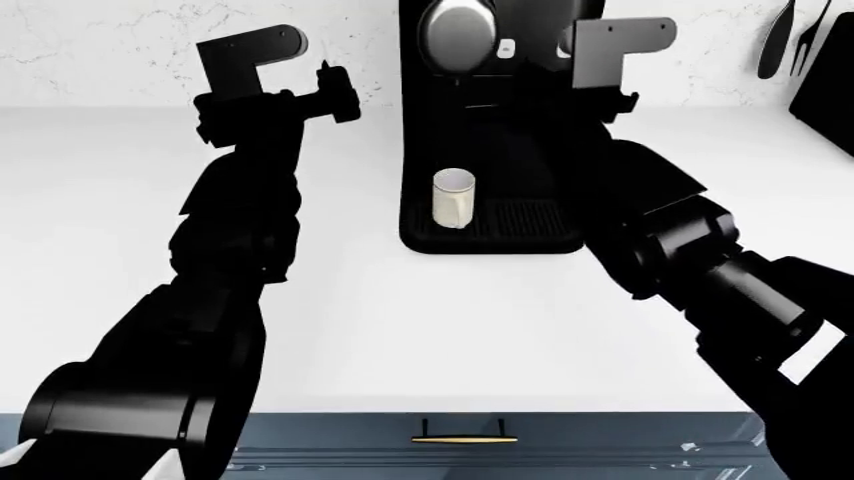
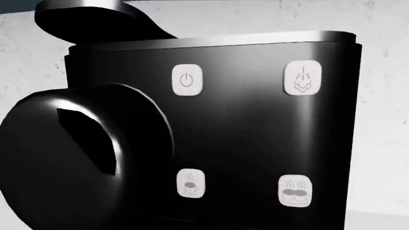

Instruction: Pick the mug from the cabinet, place it under the coffee machine dispenser, and press the start button.

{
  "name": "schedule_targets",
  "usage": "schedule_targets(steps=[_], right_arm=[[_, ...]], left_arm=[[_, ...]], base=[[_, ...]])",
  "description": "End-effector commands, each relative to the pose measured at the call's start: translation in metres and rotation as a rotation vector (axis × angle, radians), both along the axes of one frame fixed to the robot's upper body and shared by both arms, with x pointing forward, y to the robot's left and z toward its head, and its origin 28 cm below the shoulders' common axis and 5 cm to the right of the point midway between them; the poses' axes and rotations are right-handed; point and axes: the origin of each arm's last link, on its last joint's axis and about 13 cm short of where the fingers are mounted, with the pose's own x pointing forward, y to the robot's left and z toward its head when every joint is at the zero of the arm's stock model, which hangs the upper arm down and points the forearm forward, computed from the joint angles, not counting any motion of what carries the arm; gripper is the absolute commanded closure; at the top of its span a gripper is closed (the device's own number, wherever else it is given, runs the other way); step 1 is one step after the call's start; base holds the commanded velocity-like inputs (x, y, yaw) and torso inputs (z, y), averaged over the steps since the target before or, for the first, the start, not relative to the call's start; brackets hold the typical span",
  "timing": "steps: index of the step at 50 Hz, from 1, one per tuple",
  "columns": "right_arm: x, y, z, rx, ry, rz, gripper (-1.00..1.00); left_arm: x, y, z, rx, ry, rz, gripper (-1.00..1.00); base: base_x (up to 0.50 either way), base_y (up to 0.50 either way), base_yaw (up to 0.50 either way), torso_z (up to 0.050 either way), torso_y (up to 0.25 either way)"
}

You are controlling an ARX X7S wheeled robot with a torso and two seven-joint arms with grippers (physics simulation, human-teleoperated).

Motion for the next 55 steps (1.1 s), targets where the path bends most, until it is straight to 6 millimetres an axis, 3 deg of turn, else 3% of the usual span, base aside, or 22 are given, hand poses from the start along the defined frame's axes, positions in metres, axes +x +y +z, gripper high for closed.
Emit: schedule_targets(steps=[1,55], right_arm=[[0.008,0.0,0.003,-0.008,0.018,-0.001,1.0],[0.025,0.005,0.004,-0.038,0.079,-0.017,1.0]], left_arm=[[0.0,0.0,0.0,0.001,0.001,-0.003,-1.0],[0.0,0.0,0.0,0.0,0.004,-0.012,-1.0]], base=[[0.0,0.0,0.0,0.0,0.0],[0.0,0.0,0.0,0.0,0.0]])
